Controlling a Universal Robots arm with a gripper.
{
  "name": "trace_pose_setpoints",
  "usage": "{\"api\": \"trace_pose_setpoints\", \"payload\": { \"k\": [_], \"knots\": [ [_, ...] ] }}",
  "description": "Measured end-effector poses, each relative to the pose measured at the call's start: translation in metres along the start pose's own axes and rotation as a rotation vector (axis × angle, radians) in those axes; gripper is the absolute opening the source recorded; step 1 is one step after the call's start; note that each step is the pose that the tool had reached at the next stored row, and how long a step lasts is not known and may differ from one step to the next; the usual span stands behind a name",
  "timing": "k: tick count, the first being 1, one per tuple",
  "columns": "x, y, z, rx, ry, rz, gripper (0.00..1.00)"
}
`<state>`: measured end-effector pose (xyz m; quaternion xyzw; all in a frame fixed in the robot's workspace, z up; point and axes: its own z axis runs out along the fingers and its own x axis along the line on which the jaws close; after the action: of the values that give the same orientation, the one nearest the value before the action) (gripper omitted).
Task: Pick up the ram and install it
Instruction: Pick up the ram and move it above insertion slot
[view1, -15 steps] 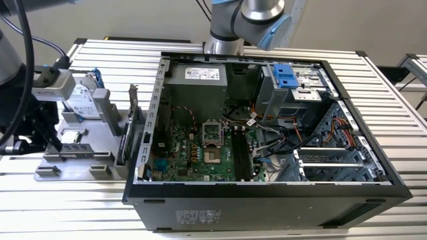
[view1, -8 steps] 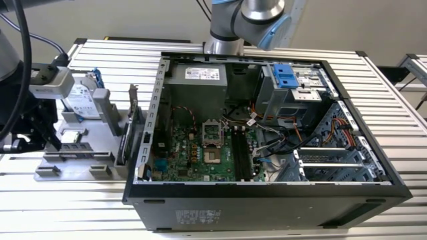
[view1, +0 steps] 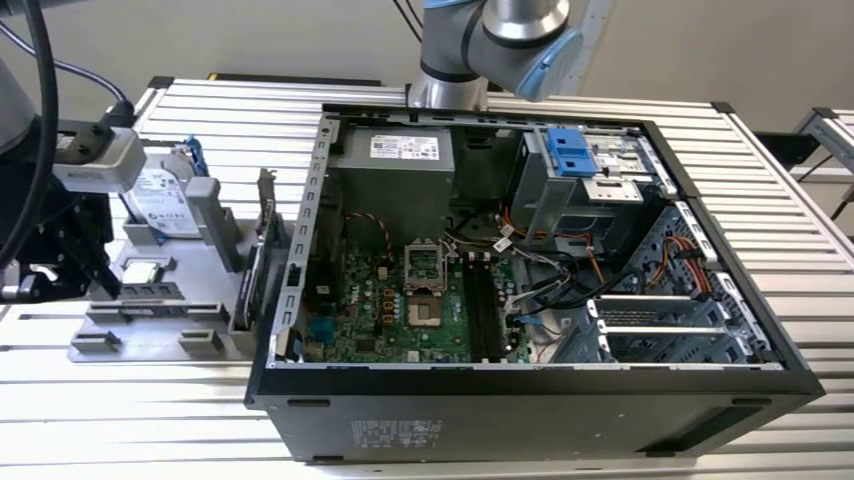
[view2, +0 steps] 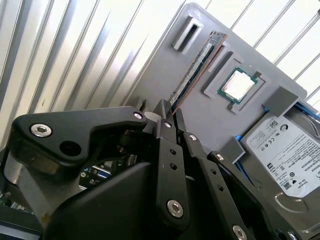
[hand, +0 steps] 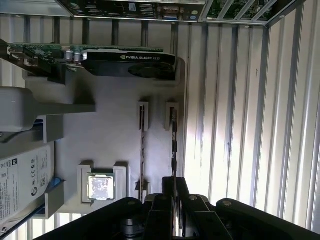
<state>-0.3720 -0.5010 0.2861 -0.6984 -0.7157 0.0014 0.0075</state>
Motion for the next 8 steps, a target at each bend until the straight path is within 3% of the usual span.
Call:
{"api": "trace_pose_setpoints", "payload": {
  "k": [8],
  "knots": [
    [0.0,-0.0001,-0.0046,-0.0001,0.0,0.0,0.0]
  ]
}}
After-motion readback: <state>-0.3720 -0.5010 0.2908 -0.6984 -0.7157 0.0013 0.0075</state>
